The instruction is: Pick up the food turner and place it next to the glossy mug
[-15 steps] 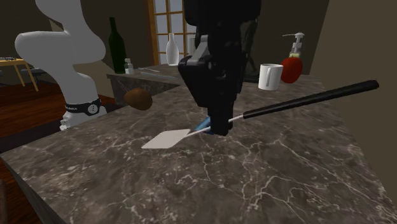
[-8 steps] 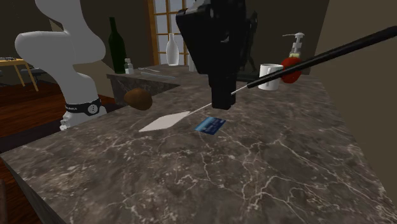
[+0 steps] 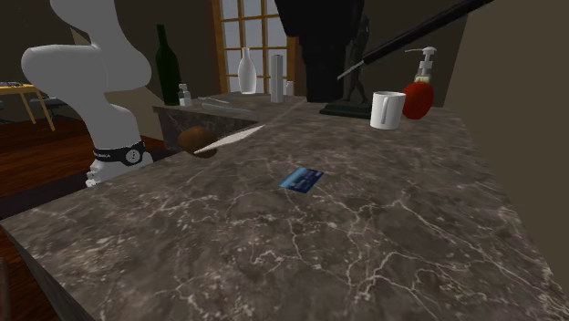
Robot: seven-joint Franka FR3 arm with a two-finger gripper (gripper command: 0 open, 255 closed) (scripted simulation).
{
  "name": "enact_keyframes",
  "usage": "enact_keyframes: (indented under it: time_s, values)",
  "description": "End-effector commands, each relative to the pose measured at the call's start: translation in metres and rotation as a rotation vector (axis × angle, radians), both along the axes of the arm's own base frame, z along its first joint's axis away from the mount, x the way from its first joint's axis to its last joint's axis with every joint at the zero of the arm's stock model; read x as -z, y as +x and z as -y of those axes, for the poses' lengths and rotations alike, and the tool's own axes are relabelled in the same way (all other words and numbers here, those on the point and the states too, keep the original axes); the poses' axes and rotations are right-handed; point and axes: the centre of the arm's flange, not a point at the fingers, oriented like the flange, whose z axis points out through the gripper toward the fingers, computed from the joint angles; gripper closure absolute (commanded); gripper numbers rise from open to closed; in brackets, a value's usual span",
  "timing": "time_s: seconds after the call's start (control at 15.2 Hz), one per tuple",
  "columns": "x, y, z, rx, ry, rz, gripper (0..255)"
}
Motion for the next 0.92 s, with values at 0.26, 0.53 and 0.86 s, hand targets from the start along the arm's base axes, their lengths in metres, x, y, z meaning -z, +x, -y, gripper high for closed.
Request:
enact_keyframes:
  time_s: [0.26,0.53,0.86]
  values:
    - [-0.01,-0.021,-0.048,0.0,0.0,-0.001,255]
    - [-0.01,-0.041,-0.096,0.0,0.0,-0.001,255]
    - [-0.01,-0.066,-0.157,0.0,0.0,-0.001,255]
